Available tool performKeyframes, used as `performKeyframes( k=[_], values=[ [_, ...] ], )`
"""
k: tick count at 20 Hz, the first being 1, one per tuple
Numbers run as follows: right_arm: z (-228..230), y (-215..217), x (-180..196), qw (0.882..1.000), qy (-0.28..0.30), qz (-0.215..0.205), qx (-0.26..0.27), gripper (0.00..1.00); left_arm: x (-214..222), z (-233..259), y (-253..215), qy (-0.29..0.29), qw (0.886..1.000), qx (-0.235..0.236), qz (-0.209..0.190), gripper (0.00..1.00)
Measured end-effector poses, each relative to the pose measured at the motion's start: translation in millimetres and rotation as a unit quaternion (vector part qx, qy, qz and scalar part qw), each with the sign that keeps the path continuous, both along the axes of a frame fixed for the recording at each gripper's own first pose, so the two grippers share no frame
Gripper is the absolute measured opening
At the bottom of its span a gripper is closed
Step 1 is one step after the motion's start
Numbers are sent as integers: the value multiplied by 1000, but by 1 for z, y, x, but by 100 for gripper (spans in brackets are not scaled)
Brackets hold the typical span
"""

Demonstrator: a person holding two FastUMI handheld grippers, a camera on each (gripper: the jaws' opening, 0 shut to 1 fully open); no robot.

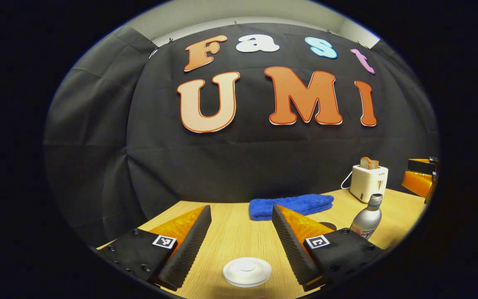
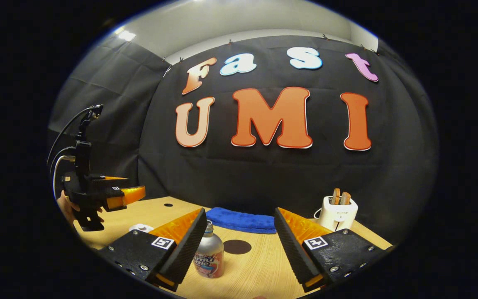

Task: Open the teacup lid with one hand, grasp the water bottle and pour water into the teacup with the other hand; after pouring, place the water bottle on the coaster and then close the teacup lid.

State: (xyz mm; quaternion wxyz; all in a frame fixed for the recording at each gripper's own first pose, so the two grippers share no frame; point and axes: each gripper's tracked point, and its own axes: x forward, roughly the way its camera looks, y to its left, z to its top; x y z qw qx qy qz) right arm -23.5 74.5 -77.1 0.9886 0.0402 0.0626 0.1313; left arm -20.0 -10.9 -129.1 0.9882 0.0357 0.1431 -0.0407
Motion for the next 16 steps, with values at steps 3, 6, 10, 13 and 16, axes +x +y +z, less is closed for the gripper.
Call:
performKeyframes(
  k=[3, 6, 10, 13, 16],
  values=[
    [-15, 6, -5, 1000, 13, 16, -4, 98, -3, -18, 0, 22, 1000, 9, -1, 97],
    [-33, 13, -8, 999, 30, 29, -7, 98, -13, -41, -6, 48, 999, 16, -8, 98],
    [-56, 21, -10, 997, 56, 45, -19, 98, -17, -68, -9, 83, 996, 29, -14, 99],
    [-69, 24, -8, 996, 68, 44, -27, 98, -19, -87, -5, 104, 994, 33, -8, 99],
    [-81, 37, -11, 994, 85, 60, -24, 98, -23, -103, -3, 123, 992, 39, -5, 89]
  ],
)
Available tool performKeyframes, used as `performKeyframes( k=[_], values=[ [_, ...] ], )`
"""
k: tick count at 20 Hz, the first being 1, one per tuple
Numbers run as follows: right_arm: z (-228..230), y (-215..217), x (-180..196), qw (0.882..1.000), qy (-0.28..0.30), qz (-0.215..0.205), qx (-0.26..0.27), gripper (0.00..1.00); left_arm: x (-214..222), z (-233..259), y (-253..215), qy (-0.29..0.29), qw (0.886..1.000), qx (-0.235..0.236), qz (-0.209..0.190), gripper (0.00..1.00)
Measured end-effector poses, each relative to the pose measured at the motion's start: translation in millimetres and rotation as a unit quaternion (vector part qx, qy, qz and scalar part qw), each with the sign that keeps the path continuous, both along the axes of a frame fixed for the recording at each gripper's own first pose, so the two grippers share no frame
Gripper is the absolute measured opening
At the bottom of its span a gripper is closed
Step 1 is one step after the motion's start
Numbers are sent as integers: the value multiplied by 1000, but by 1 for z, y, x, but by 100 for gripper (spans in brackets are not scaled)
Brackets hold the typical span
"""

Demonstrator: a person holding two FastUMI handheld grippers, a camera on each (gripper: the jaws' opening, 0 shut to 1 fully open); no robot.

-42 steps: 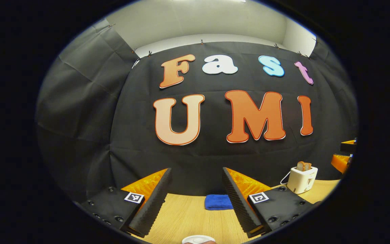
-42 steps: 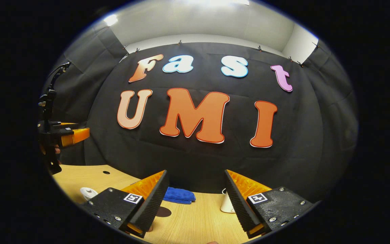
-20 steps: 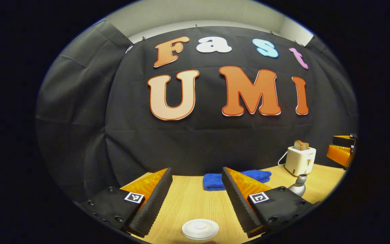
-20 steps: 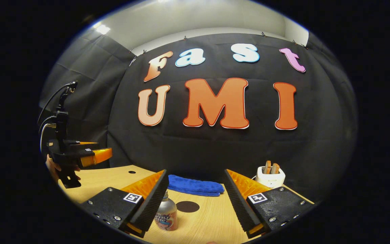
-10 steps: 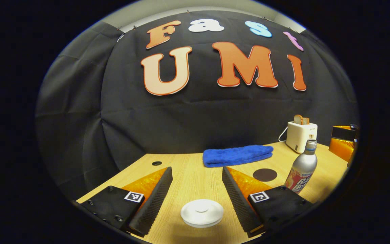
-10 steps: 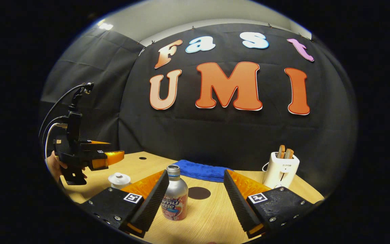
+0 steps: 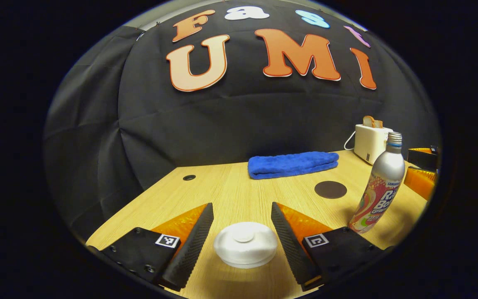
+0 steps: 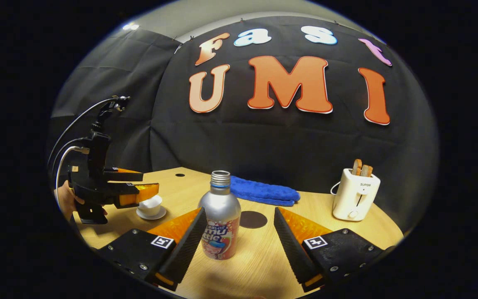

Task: Open the teacup lid with one hand, grasp the water bottle and pour water into the teacup with the other hand; after pouring, place the water bottle on the coaster and then close the teacup lid.

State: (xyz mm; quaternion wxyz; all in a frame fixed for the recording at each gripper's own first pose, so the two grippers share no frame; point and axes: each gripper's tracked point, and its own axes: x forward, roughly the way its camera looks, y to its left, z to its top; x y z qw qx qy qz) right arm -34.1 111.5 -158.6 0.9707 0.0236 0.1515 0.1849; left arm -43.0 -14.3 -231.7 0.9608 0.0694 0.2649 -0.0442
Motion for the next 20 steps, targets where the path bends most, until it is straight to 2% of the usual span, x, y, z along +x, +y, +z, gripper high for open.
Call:
performKeyframes(
  k=[1, 4, 5, 6, 7, 9, 10, 11, 12, 14, 15, 18, 20],
  values=[
    [-4, 2, 1, 1000, 4, 1, -2, 98, -2, -4, 1, 6, 1000, 1, 0, 94],
    [-12, 6, 2, 1000, 14, 6, -3, 98, -7, -18, 4, 24, 1000, 8, -1, 80],
    [-13, 7, 3, 1000, 16, 8, -1, 98, -5, -20, 4, 24, 1000, 10, 0, 84],
    [-14, 8, 3, 1000, 17, 9, 0, 98, -7, -26, 5, 28, 1000, 14, -1, 75],
    [-15, 8, 5, 1000, 18, 10, 1, 98, -9, -23, 6, 30, 999, 18, -1, 78],
    [-17, 9, 5, 1000, 20, 11, 1, 98, -11, -24, 4, 33, 999, 14, -5, 60],
    [-19, 9, 5, 1000, 22, 11, 0, 98, -13, -25, 3, 35, 999, 15, -5, 54],
    [-21, 9, 5, 1000, 24, 12, -1, 98, -11, -26, 3, 35, 999, 18, -7, 55],
    [-22, 10, 5, 1000, 25, 12, -1, 98, -11, -26, 3, 36, 999, 19, -9, 48],
    [-25, 10, 5, 999, 28, 14, -6, 98, -9, -25, 2, 30, 999, 20, -6, 51],
    [-27, 11, 6, 999, 28, 15, -9, 98, -9, -26, 2, 31, 999, 22, -7, 41],
    [-30, 12, 3, 999, 31, 18, -14, 98, -7, -24, 3, 27, 999, 19, -8, 39],
    [-32, 14, 3, 999, 33, 19, -14, 98, -9, -25, 1, 28, 999, 17, -12, 31]
  ],
)
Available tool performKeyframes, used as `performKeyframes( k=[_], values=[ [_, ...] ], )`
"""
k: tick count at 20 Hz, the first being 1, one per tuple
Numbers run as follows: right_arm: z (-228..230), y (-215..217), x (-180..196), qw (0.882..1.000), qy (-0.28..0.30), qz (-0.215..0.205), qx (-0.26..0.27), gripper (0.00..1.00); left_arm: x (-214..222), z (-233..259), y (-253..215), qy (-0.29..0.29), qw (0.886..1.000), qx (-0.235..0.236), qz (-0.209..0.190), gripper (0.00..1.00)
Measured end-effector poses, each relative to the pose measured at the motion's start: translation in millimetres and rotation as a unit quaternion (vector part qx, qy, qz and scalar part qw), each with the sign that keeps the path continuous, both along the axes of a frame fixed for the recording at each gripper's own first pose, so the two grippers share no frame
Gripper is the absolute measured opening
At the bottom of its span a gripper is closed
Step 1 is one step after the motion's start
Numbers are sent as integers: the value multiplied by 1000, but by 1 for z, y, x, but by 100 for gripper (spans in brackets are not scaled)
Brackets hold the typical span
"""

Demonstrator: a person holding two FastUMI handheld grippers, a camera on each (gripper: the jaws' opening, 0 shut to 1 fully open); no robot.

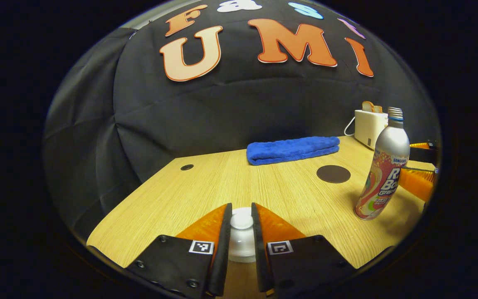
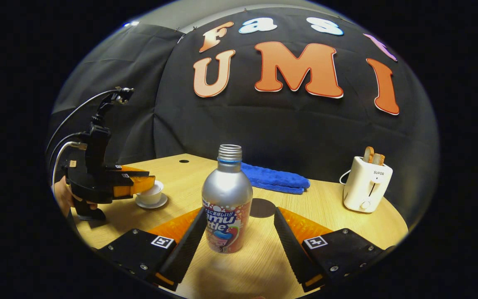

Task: Open the teacup lid with one hand, grasp the water bottle and pour water into the teacup with the other hand; after pouring, place the water bottle on the coaster and then close the teacup lid.

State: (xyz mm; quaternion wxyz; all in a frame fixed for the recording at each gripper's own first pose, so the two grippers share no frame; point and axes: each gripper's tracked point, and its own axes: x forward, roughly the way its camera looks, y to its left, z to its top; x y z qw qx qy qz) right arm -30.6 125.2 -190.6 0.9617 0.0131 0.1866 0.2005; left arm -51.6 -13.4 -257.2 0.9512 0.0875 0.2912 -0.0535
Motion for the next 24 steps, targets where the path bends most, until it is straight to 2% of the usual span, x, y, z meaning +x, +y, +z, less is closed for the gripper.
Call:
performKeyframes(
  k=[1, 2, 4, 7, 10, 16, 18, 19, 21, 22, 23, 24],
  values=[
    [-1, 1, 0, 1000, 2, 1, 1, 98, 0, 1, -1, -3, 1000, -3, -3, 33],
    [-3, 2, 0, 1000, 4, 2, 2, 98, 0, 3, -1, -6, 1000, -5, -1, 30],
    [-5, 4, 1, 1000, 9, 3, 3, 98, 2, 5, 1, -13, 1000, -8, 4, 33],
    [-15, 6, 0, 1000, 27, 2, 5, 98, 7, 10, 7, -26, 999, -5, 18, 33],
    [-22, 10, 2, 999, 42, 6, 14, 97, 8, 12, 4, -34, 999, -10, 15, 33],
    [-34, 26, 9, 998, 59, 18, -2, 97, 14, 22, 8, -55, 998, -21, 21, 33],
    [-37, 31, 11, 998, 63, 21, -8, 96, 15, 26, 12, -60, 998, -24, 25, 33],
    [-40, 34, 11, 997, 67, 21, -12, 94, 16, 28, 13, -64, 997, -25, 27, 29],
    [-44, 36, 12, 997, 77, 23, -16, 92, 16, 32, 18, -69, 997, -27, 31, 33],
    [-44, 37, 12, 997, 78, 21, -20, 90, 15, 35, 22, -72, 996, -27, 33, 29],
    [-43, 37, 13, 996, 80, 21, -22, 85, 15, 37, 24, -74, 996, -26, 35, 33],
    [-42, 38, 13, 996, 81, 23, -26, 82, 15, 38, 26, -76, 996, -27, 36, 29]
  ],
)
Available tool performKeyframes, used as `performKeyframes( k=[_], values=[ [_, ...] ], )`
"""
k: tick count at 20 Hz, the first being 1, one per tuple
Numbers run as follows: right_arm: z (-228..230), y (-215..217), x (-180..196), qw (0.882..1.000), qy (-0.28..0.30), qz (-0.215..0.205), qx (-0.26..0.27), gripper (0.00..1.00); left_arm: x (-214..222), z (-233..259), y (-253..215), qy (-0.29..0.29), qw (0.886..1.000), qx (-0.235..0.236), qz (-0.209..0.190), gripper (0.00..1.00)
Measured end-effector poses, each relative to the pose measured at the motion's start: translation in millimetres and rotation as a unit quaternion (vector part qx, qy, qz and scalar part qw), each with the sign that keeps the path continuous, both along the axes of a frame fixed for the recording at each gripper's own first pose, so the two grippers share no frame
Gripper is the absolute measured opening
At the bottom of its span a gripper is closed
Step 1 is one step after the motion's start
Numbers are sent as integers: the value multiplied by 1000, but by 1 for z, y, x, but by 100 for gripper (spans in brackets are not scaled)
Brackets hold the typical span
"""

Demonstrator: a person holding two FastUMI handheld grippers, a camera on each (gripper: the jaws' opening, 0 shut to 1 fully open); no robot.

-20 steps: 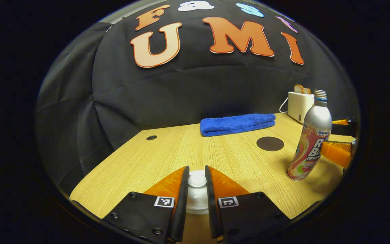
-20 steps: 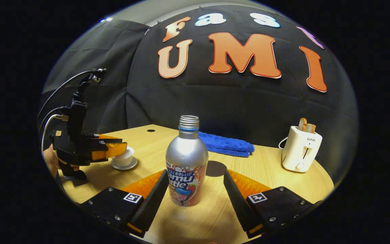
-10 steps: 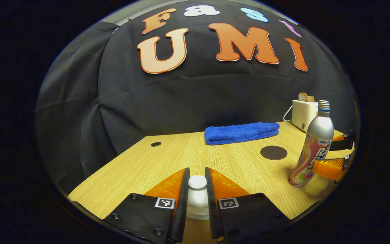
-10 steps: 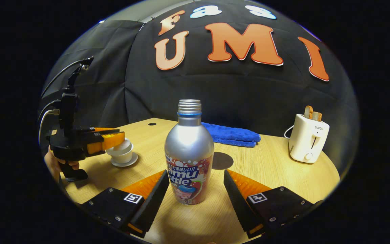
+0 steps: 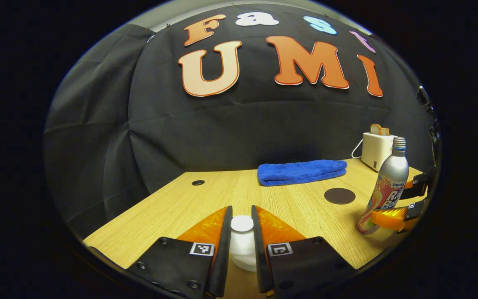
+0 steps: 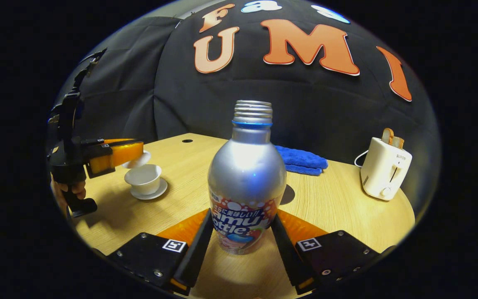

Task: Open the teacup lid with one hand, grasp the water bottle and pour water into the teacup with the other hand; after pouring, place the water bottle on the coaster and then close the teacup lid.

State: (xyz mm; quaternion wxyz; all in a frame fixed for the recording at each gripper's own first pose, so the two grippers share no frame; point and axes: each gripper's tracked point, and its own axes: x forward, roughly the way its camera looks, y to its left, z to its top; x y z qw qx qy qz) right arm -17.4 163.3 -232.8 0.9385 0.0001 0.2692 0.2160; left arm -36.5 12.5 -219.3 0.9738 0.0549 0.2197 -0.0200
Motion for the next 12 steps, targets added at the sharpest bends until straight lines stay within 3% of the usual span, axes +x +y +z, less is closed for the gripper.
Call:
performKeyframes(
  k=[2, 4, 8, 12],
  values=[
    [0, -1, 1, 1000, -1, 0, -16, 81, 1, 2, 5, -2, 1000, -3, 4, 29],
    [3, -4, 1, 999, -7, 3, -37, 80, 0, 5, 11, -5, 1000, -1, 8, 36],
    [11, -7, 8, 995, -33, 19, -92, 80, -2, 8, 20, -10, 1000, 2, 15, 29],
    [20, -8, 16, 988, -60, 36, -140, 80, -5, 15, 33, -17, 1000, 2, 23, 32]
  ],
)
